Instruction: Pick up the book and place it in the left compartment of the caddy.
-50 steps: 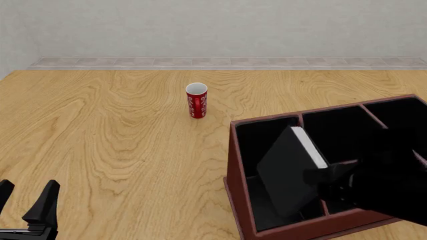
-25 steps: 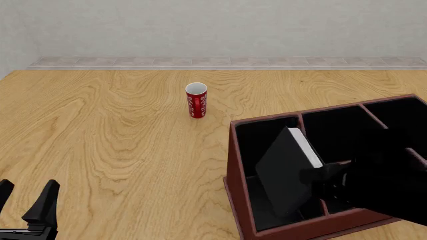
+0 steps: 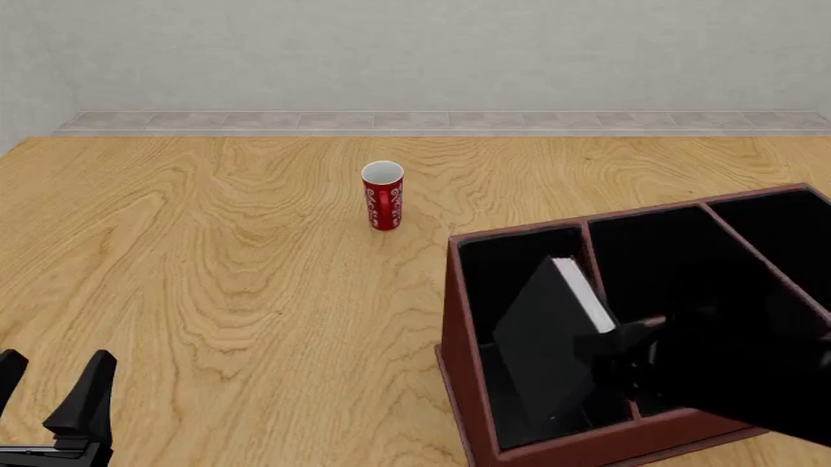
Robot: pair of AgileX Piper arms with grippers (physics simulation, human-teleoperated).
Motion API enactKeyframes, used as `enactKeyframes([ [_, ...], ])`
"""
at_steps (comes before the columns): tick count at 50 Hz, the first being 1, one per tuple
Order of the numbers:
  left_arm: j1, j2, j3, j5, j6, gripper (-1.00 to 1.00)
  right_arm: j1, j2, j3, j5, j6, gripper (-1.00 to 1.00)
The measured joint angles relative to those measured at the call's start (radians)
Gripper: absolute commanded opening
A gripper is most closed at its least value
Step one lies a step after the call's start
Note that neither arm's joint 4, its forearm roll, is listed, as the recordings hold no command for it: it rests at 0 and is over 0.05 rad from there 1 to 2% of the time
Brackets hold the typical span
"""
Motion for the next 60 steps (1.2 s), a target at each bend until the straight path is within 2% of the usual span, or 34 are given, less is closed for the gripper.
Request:
enactKeyframes([
  [58,0.0,0.0,0.0,0.0,0.0,1.0,0.004,0.062,0.08,-0.105,0.033,-1.0],
  [59,0.0,0.0,0.0,0.0,0.0,1.0,0.003,0.063,0.08,-0.106,0.033,1.0],
  [60,0.0,0.0,0.0,0.0,0.0,1.0,0.004,0.063,0.079,-0.107,0.034,1.0],
])
